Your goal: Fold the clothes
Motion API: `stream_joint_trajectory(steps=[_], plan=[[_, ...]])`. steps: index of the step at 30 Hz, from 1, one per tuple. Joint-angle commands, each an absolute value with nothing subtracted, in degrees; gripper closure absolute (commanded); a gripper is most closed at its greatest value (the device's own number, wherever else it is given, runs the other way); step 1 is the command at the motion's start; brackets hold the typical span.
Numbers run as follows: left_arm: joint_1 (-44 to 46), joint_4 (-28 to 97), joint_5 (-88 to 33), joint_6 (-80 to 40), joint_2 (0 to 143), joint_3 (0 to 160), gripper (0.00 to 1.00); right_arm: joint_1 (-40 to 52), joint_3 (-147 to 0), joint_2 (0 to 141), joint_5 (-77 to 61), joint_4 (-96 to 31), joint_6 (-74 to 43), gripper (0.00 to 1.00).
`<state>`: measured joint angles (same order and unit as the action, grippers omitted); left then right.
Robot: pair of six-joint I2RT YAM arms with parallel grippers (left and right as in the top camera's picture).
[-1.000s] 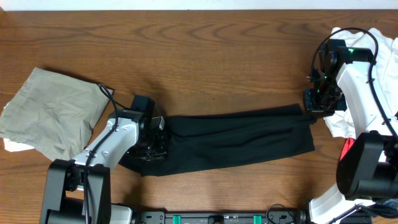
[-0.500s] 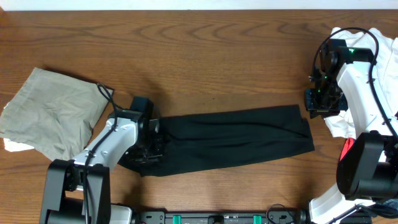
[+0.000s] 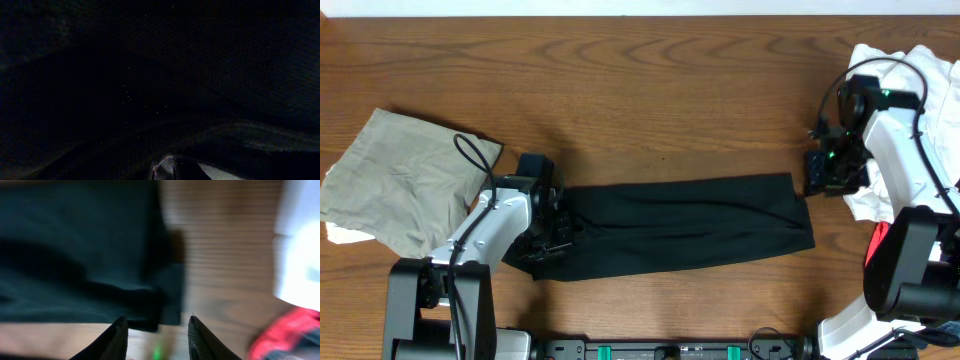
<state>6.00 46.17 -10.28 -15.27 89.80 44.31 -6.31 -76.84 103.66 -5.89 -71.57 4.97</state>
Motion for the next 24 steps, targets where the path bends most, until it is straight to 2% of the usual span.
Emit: stream_joint_trajectory(steps=[1,6,14,24], plan=[[5.5,46.2,-8.5,-16.3,90.2,44.0,0.86,-6.5,-72.5,103.6,-16.4,-69.7,10.4,0.59],[5.5,46.2,-8.5,-16.2,90.2,44.0,0.86,-6.5,-67.0,103.6,-15.9,-63.9,10.3,0.37],[5.5,46.2,-8.5,-16.2,90.2,44.0,0.86,-6.5,-60.0,103.6,-15.8,-54.6,8.9,0.31],[5.5,46.1,-8.5,-16.2,90.2,44.0,0.86,-6.5,-51.4,103.6,-13.7,-41.1,1.7,0.27]])
